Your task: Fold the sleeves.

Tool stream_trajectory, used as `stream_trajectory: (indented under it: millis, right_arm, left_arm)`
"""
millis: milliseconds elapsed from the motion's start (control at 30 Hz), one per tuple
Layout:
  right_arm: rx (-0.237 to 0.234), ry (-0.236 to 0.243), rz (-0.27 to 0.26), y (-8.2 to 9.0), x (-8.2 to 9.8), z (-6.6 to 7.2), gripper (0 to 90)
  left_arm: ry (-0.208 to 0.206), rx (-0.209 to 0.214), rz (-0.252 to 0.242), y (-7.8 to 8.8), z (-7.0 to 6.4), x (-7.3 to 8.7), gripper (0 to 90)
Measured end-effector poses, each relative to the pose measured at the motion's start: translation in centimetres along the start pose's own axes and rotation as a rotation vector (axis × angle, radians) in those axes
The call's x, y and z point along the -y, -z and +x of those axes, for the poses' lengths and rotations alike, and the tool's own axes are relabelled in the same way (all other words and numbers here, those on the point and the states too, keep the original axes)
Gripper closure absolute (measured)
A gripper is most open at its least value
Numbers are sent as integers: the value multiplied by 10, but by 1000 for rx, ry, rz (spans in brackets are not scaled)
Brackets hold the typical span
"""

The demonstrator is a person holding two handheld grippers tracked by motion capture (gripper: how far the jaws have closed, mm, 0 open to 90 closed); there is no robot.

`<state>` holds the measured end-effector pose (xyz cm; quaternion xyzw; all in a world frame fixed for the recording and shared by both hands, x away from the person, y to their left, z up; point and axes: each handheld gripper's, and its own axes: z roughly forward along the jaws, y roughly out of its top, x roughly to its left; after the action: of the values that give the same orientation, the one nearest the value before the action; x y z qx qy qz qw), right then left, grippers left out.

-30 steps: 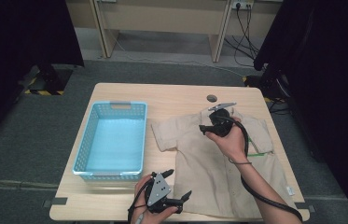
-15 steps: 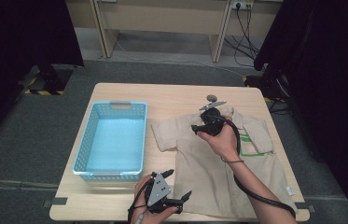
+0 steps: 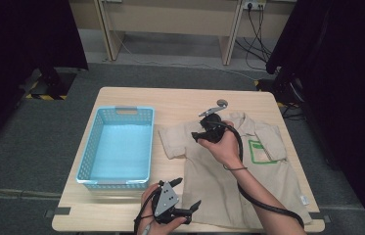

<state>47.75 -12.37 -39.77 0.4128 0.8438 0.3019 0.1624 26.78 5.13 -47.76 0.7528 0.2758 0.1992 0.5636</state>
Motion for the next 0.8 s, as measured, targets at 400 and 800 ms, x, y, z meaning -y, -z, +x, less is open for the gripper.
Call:
stream_trajectory:
  millis: [400, 800]
  right_arm:
    - [-20, 18, 12, -9, -7, 13, 416]
    - [-45, 30, 21, -17, -12, 24, 416]
  left_arm:
    - [0, 2, 0, 0, 0, 0, 108]
    - [1, 2, -1, 0, 0, 0, 109]
